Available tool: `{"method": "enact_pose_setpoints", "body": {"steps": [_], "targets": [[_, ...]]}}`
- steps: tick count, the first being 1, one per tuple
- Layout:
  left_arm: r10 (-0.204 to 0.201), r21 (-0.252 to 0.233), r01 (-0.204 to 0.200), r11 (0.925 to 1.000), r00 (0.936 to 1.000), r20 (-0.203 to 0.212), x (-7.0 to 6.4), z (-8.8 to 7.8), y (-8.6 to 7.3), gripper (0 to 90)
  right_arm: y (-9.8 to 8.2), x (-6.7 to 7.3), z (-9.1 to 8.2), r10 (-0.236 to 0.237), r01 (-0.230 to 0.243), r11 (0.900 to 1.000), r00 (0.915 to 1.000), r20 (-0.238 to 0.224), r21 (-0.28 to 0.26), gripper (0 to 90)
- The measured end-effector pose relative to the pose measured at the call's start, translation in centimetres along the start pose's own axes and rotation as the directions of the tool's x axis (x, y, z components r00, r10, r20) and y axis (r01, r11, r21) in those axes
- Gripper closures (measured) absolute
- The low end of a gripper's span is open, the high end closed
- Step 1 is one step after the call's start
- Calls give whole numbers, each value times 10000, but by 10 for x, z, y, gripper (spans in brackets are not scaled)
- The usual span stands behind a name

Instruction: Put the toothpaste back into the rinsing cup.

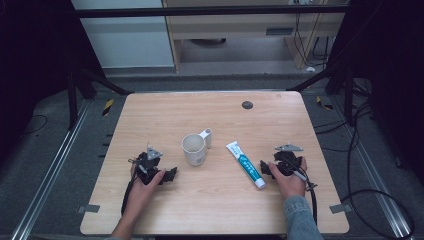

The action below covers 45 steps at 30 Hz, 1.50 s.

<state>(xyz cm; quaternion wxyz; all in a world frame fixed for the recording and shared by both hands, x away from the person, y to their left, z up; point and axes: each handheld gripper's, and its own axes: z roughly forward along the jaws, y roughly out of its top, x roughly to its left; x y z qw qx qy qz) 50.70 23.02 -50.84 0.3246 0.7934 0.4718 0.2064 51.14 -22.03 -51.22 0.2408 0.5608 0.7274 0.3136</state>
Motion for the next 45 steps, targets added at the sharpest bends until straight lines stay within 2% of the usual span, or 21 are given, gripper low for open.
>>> {"method": "enact_pose_setpoints", "body": {"steps": [7,8,9,11,12,13,21,27,33,36,41,45], "targets": [[-32,-22,32,10000,10000,-7,0,0,0,0,0,-1,0,-72,72,10000,10000,-43,1,10],[-31,-19,31,10000,10000,1,0,0,0,0,1,-1,0,-141,140,9999,9998,-165,-20,38],[-42,-24,42,10000,10000,-12,0,0,0,0,2,-2,-3,-274,276,9996,9993,-262,58,123],[-47,-22,47,10000,10000,-15,0,0,0,0,4,-3,-5,-274,275,9996,9994,-192,72,136],[-48,-20,48,10000,10000,-15,0,0,0,0,9,-2,-13,-328,327,9994,9995,-49,-97,131],[-43,-22,43,10000,10000,-14,0,0,0,0,13,-1,-17,-369,368,9993,9992,-134,-99,138],[-103,-17,103,9999,9999,-68,1,2,2,0,45,30,-40,-1227,1234,9922,9917,-395,160,164],[-95,-18,95,10000,9999,-51,2,2,2,0,63,53,-47,-1440,1477,9884,9853,-916,349,216],[-115,-10,115,9999,9999,-78,4,3,3,0,75,65,-48,-1526,1584,9862,9826,-1055,488,272],[-109,-10,109,9999,9999,-75,4,3,3,0,78,69,-45,-1580,1675,9831,9802,-1192,739,284],[-110,-13,110,9999,9999,-72,4,3,3,0,81,75,-43,-1651,1785,9793,9772,-1334,955,278],[-111,-14,111,9999,9999,-73,4,3,3,0,86,81,-40,-1851,2028,9724,9716,-1476,1152,266]]}}
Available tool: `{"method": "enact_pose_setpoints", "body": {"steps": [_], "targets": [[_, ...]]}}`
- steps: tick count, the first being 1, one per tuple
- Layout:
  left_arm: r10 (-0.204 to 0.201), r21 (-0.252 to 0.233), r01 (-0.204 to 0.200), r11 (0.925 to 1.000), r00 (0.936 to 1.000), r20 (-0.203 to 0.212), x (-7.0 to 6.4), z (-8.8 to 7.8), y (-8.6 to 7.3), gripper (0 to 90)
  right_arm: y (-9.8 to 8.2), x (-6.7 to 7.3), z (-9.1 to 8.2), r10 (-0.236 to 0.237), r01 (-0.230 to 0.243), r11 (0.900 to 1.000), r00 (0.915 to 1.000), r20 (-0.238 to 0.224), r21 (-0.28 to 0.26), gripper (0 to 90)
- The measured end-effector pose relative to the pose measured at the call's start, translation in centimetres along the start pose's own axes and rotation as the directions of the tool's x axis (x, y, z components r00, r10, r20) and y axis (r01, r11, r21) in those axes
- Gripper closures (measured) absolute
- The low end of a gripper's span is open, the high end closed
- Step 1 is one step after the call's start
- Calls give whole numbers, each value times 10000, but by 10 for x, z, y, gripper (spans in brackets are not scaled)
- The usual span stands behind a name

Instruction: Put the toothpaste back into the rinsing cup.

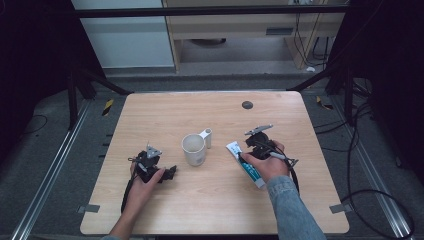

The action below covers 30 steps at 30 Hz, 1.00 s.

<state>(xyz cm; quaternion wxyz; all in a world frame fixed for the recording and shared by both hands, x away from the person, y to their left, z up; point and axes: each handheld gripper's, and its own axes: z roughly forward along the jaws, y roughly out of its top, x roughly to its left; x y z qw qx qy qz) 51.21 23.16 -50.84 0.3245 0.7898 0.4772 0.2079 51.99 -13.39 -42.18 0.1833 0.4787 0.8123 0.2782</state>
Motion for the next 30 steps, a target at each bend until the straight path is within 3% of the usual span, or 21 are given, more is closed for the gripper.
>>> {"method": "enact_pose_setpoints", "body": {"steps": [10,30], "targets": [[2,4,-2,10000,10000,2,0,0,0,0,9,3,15,-290,296,9986,9995,-145,449,393],[2,0,-2,10000,10000,1,0,0,0,0,12,9,32,-326,356,9916,9991,-264,1240,416]]}}
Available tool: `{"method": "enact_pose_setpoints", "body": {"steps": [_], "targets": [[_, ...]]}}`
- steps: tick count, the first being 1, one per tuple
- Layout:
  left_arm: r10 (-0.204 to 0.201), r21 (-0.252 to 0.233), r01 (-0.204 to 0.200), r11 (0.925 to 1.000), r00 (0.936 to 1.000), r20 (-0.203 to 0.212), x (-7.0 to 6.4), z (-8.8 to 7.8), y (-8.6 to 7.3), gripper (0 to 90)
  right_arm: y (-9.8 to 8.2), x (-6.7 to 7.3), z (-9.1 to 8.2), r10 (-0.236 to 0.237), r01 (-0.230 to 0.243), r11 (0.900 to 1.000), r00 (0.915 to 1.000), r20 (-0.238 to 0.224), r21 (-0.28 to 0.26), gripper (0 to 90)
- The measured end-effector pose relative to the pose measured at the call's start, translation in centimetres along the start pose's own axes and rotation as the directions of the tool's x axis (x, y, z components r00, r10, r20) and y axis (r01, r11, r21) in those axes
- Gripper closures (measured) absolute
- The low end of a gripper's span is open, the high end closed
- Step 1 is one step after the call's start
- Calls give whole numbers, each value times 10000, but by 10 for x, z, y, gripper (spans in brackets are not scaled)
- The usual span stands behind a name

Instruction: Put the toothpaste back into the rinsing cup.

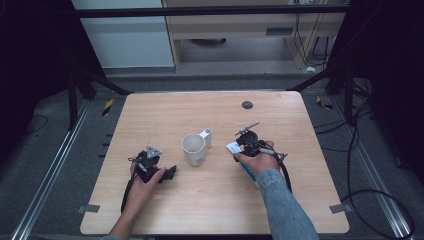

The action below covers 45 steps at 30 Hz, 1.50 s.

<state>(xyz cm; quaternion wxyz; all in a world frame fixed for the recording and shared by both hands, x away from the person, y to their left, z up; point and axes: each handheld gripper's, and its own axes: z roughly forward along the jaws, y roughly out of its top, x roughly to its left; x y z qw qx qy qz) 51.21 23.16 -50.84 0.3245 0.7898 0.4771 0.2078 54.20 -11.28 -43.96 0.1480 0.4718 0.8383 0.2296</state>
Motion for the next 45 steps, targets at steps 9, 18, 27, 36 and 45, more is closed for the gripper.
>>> {"method": "enact_pose_setpoints", "body": {"steps": [9,18,27,36,45], "targets": [[-3,0,3,10000,10000,1,0,0,0,0,2,2,9,-44,46,9994,10000,-71,348,402],[13,0,-13,10000,10000,10,0,0,0,0,3,2,18,-25,32,9972,10000,-91,745,405],[26,1,-26,10000,10000,23,0,0,0,0,2,1,24,-129,133,9948,9999,-49,1014,424],[44,4,-44,10000,10000,37,1,0,0,0,2,-2,34,-100,93,9930,9999,61,1177,452],[55,3,-55,10000,10000,50,1,0,0,0,3,-3,40,132,-125,9910,9999,-50,1329,486]]}}
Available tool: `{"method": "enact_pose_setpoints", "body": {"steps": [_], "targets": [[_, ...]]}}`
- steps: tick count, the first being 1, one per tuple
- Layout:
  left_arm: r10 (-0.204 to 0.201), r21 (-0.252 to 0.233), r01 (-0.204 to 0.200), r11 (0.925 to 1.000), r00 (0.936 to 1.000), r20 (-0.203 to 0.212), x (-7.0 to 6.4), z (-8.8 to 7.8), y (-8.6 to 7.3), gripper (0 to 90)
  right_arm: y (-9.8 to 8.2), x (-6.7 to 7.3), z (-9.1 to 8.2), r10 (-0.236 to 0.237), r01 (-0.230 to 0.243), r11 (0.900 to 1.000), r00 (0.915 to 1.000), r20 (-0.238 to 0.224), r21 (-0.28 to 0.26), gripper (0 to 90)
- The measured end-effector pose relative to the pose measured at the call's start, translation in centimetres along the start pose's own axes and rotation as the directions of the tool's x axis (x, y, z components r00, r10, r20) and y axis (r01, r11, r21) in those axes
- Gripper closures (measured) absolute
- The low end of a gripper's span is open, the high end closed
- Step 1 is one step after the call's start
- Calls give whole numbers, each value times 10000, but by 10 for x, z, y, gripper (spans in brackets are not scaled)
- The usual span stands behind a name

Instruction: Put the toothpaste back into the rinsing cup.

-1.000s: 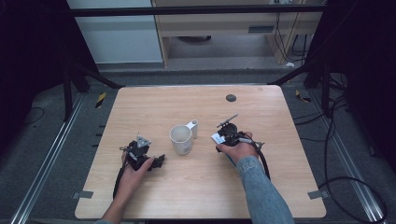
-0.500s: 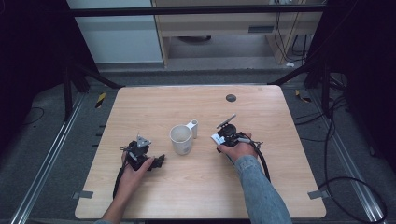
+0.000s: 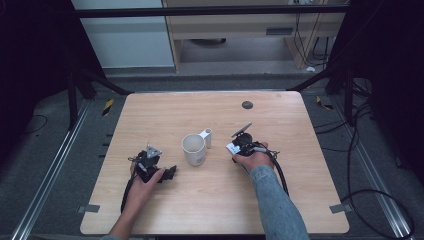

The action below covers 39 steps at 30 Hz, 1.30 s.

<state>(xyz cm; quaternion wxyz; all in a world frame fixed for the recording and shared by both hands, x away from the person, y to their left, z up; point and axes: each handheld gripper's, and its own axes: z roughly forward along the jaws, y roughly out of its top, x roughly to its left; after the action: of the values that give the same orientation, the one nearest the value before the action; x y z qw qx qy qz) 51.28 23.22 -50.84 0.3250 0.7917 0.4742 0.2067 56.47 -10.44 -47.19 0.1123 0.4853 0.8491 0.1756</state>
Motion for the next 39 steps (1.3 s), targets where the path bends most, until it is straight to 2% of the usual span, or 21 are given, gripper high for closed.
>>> {"method": "enact_pose_setpoints", "body": {"steps": [22,29,30,31,39], "targets": [[10,-8,-10,10000,10000,18,0,0,0,0,2,-3,1,91,-91,10000,9999,-129,19,591],[8,-14,-8,10000,10000,19,0,0,0,0,2,-3,-1,97,-97,9999,9999,-105,30,660],[9,-15,-9,10000,10000,24,0,0,0,0,2,-4,-1,-42,42,10000,10000,-80,-35,674],[9,-15,-9,10000,10000,24,0,0,0,0,2,-4,-2,188,-187,9998,9996,-227,40,686],[10,-14,-10,10000,10000,26,0,0,0,0,4,-2,-5,357,-357,9994,9989,-307,25,751]]}}
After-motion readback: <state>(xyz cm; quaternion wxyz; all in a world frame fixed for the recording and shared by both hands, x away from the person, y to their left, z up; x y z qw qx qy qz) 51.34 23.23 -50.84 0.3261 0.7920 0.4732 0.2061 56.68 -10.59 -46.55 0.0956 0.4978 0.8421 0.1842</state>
